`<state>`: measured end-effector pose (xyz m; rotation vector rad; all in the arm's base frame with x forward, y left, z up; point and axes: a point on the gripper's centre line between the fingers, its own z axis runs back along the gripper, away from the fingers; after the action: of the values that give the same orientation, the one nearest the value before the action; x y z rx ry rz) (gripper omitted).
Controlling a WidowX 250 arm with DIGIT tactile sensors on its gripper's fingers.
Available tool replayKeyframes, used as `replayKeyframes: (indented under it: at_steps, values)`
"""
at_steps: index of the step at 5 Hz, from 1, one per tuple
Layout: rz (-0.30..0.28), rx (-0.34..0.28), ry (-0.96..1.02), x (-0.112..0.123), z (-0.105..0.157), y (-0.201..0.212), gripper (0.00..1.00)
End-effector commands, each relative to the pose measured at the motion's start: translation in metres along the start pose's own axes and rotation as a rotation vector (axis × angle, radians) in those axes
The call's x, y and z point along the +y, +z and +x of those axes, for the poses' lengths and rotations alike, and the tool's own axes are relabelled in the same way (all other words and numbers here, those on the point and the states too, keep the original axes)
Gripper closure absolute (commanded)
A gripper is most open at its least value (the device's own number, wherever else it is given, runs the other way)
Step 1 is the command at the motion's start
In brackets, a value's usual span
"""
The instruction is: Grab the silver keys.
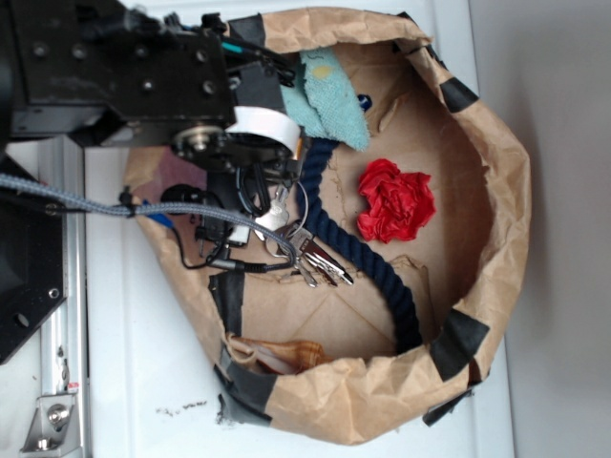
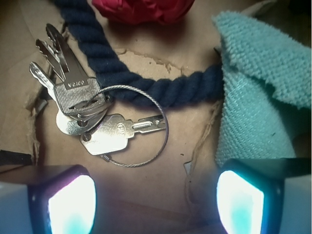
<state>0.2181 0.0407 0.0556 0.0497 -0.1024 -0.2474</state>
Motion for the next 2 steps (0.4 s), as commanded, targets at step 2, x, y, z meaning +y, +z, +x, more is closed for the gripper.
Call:
replayKeyframes:
  at_steps: [2]
  values:
    - [0.065,-0.105,-0.088,-0.0204,0.0171,0.0177,0.0]
